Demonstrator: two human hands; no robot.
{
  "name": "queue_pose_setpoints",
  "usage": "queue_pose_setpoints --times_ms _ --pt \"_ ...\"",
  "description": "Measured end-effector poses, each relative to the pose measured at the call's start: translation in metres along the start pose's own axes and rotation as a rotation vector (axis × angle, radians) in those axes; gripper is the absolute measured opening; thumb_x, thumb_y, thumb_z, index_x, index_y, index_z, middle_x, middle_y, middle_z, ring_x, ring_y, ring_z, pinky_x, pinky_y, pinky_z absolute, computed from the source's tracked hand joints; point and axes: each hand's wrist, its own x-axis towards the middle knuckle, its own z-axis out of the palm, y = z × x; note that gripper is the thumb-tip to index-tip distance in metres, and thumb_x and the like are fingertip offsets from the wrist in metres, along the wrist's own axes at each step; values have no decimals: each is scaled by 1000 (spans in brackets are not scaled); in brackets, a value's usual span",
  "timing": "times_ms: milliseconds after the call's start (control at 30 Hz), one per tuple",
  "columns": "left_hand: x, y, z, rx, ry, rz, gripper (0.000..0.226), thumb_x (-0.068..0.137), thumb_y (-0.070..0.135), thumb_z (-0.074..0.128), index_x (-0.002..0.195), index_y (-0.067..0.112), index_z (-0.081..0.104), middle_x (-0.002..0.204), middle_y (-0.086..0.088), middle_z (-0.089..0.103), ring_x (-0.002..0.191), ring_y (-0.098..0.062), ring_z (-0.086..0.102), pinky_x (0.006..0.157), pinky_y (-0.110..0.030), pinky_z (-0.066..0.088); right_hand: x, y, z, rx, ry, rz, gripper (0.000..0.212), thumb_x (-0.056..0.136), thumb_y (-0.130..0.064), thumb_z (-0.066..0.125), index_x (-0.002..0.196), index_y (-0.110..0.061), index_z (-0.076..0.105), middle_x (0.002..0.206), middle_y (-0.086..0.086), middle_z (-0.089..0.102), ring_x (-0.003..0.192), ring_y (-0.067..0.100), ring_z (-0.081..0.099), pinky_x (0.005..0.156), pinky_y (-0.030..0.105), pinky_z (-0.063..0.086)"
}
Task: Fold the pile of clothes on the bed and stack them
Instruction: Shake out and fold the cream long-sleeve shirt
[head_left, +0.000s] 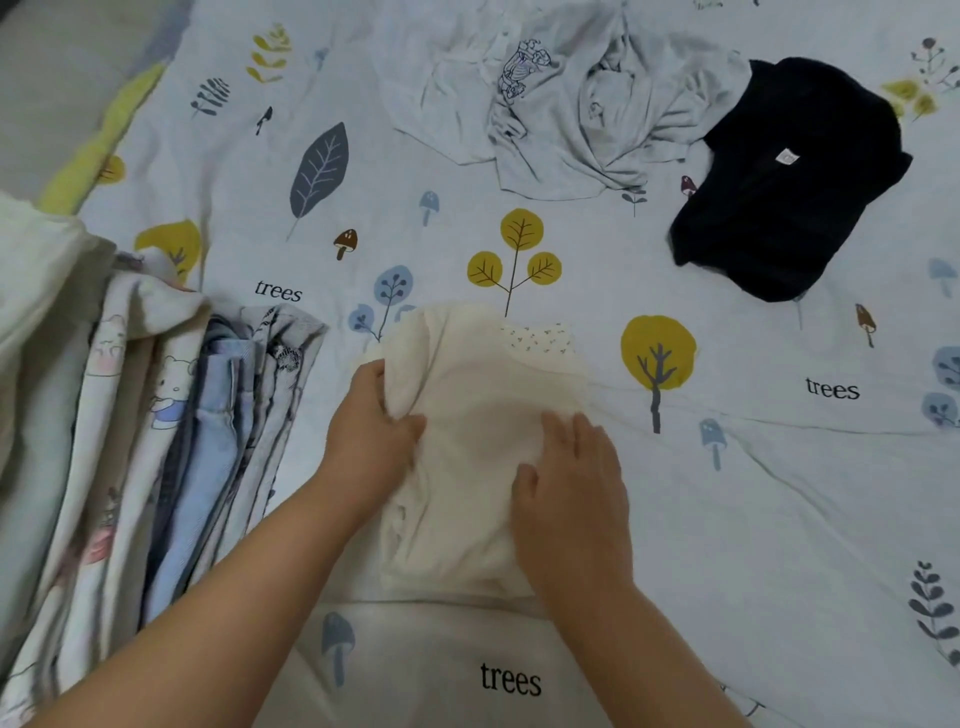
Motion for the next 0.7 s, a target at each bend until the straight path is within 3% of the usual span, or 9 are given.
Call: queue_pose_setpoints --times_ms 33,100,233,267,333,433,500,600,700 --pt "-4 -4 0 101 78 35 56 87 8 57 137 19 34 107 -8 58 90 -27 59 76 -36 49 -2 4 5 -27 -67 16 59 96 -28 35 149 -22 9 157 5 2 144 21 0 115 33 10" --pt "-17 -13 5 344 188 168 61 89 17 55 143 17 27 124 -14 48 108 -32 50 86 -40 43 -14 8 20 -125 -166 -28 68 96 -33 37 150 -24 -4 157 11 -14 144 27 -9 116 36 6" --pt "-50 -41 17 694 39 415 70 88 55 33 147 19 26 150 -23 25 136 -40 28 104 -54 31 -30 14 33 -250 -71 -151 78 84 -43 59 149 -19 22 155 22 1 142 41 10 110 49 26" --pt "-53 -50 16 770 -2 441 74 87 62 23 147 18 26 149 -26 25 136 -43 28 104 -56 30 -29 19 35 -225 -73 -164 76 90 -47 48 151 -23 9 154 15 -14 144 34 -5 114 46 17" --pt "-52 -65 10 848 -85 391 86 79 73 -8 147 21 4 151 -27 19 142 -38 15 113 -48 15 -27 32 39 -148 -104 -128 70 95 -50 25 145 -32 -19 144 1 -39 137 17 -31 116 37 -3" --pt "-47 -73 7 836 -115 325 87 67 74 -27 139 23 -24 154 -25 8 145 -30 -2 115 -36 -3 -24 46 41 -228 -116 -154 68 96 -51 19 128 -35 -39 134 2 -49 139 20 -30 115 35 -10" --pt "-46 -67 9 750 -132 303 76 78 72 -10 137 27 -28 155 -22 5 145 -28 -2 116 -36 1 -20 48 37 -212 -152 -164 68 96 -52 21 134 -35 -33 143 4 -43 142 21 -24 115 33 -9" --pt "-43 -49 9 414 -62 230 79 91 49 41 146 32 -13 154 -10 11 141 -22 14 109 -31 20 -11 47 27 -14 -90 -148 64 96 -45 34 150 -30 3 157 3 -8 143 15 -2 114 28 8" --pt "-28 -31 7 206 -26 108 84 88 41 56 148 33 -1 148 -6 18 130 -23 34 93 -27 30 5 40 15 265 16 10 65 94 -35 46 149 -26 13 150 2 20 136 17 23 104 30 29"
